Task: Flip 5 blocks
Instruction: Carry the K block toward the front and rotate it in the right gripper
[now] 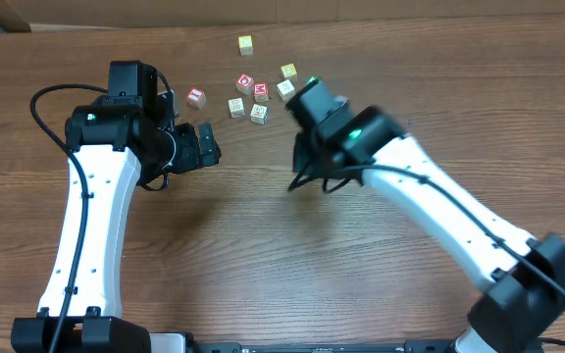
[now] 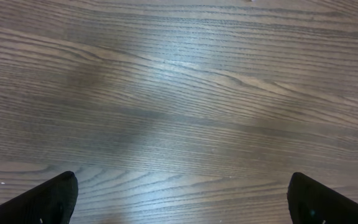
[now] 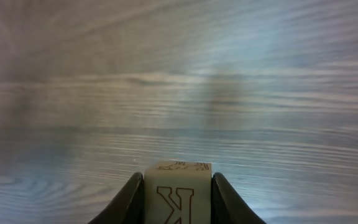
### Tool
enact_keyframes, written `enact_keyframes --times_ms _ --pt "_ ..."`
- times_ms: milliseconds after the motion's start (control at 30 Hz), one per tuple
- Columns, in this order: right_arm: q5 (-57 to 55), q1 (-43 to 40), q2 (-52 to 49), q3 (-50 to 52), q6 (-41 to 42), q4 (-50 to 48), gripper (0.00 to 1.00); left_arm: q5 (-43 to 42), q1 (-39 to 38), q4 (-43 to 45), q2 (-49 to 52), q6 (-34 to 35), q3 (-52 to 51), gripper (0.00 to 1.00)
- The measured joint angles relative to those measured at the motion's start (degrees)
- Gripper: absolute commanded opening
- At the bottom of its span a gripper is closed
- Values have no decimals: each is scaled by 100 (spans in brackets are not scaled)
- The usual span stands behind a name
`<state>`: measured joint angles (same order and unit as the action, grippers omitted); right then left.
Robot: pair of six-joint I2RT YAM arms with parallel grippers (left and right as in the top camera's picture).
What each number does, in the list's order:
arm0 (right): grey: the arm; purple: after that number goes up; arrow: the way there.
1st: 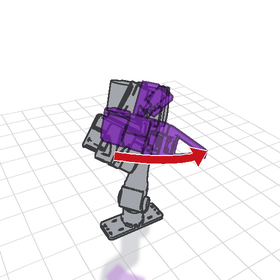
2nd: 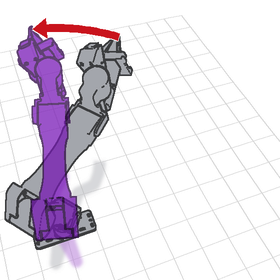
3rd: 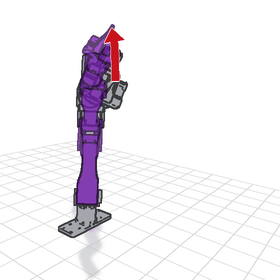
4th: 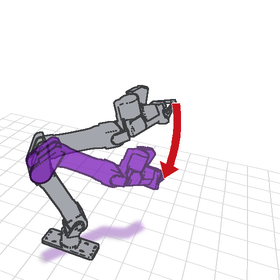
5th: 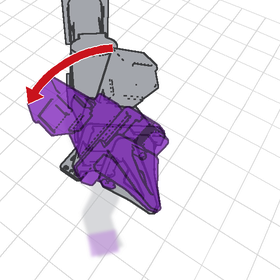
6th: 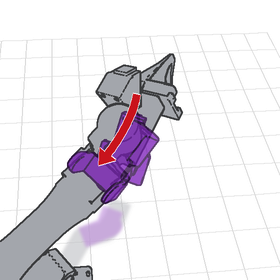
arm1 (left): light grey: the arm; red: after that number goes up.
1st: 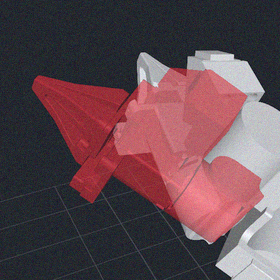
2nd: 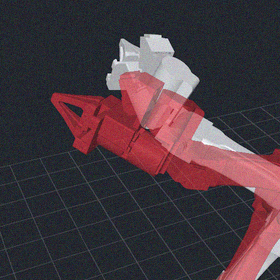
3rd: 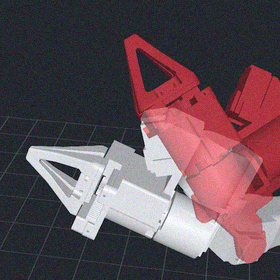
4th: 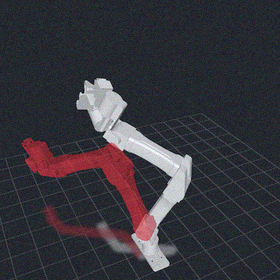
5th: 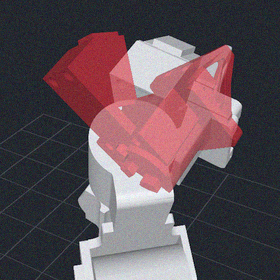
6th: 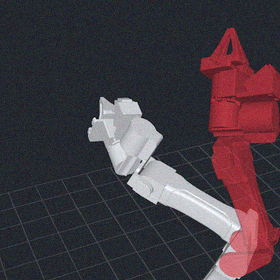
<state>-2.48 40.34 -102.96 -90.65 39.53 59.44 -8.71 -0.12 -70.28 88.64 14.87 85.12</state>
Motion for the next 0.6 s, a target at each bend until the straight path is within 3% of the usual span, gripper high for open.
enact_keyframes --times_ms 267,600 --pt "76 533 -63 1661 79 -2050 18 0 0 2 0 0 0 100" --pt "96 743 -63 2260 94 -2514 19 0 0 2 0 0 0 100"
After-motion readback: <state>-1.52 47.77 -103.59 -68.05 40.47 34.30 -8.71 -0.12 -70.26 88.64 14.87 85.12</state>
